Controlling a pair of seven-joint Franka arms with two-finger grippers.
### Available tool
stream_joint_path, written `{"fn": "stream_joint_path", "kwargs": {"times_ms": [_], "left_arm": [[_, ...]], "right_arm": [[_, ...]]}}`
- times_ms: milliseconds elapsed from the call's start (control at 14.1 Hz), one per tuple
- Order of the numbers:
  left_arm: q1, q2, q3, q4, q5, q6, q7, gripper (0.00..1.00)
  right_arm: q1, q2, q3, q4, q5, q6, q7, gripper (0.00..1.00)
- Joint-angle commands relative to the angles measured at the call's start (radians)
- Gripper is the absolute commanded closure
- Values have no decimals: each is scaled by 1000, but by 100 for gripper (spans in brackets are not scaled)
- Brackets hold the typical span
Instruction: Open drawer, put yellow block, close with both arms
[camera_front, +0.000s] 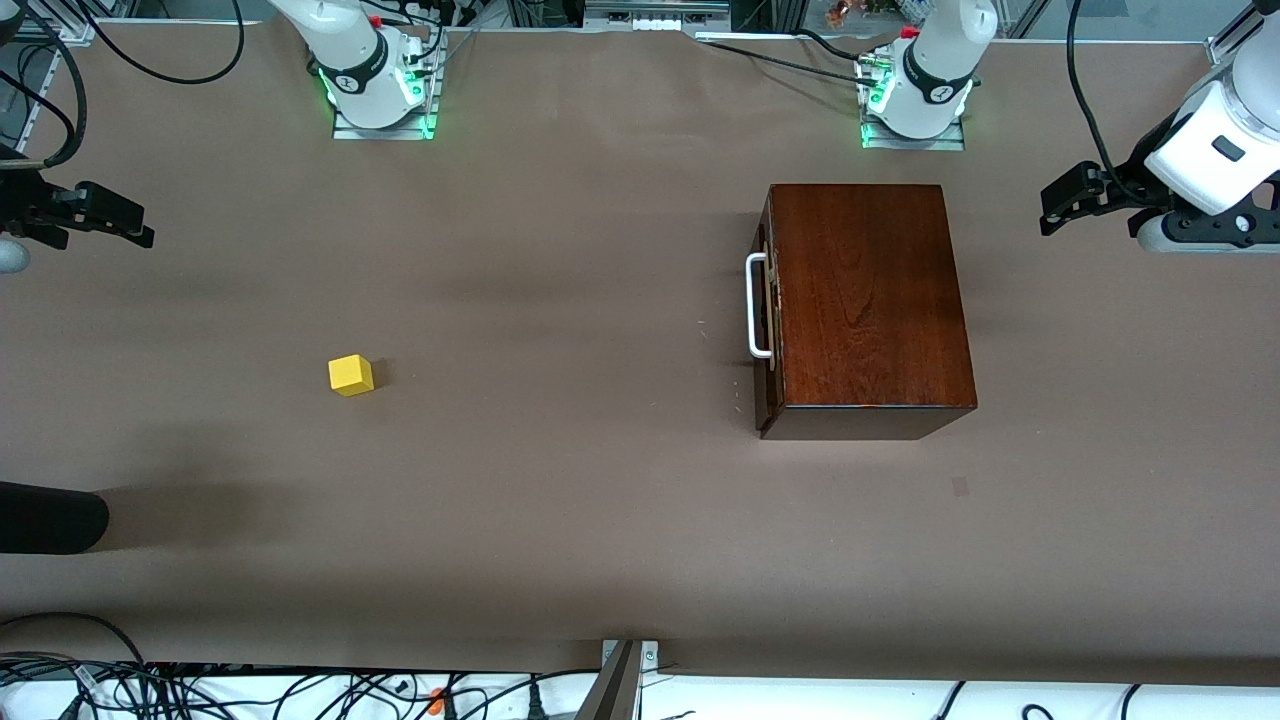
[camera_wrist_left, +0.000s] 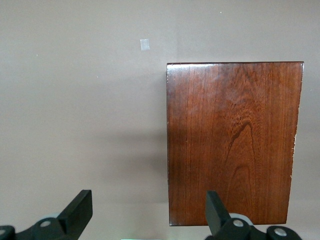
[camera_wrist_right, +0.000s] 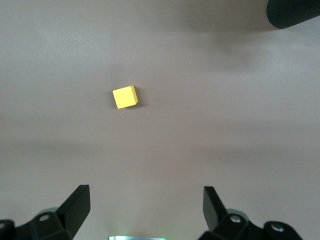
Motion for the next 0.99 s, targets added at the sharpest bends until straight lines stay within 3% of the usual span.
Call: {"fn": "stream_joint_path", "kwargs": {"times_ms": [0,852,923], "left_arm": [[4,-5,-1,0,-29,9,20,0],[-19,-3,-5,29,-43,7,7,0],[-28,-2,-30,33,-43,6,-9,0]], "right_arm": [[-11,-3,11,3,1,-8,2,0],[-11,0,11,2,4,-8,2,0],[-11,0,11,3,4,-8,2,0]]}}
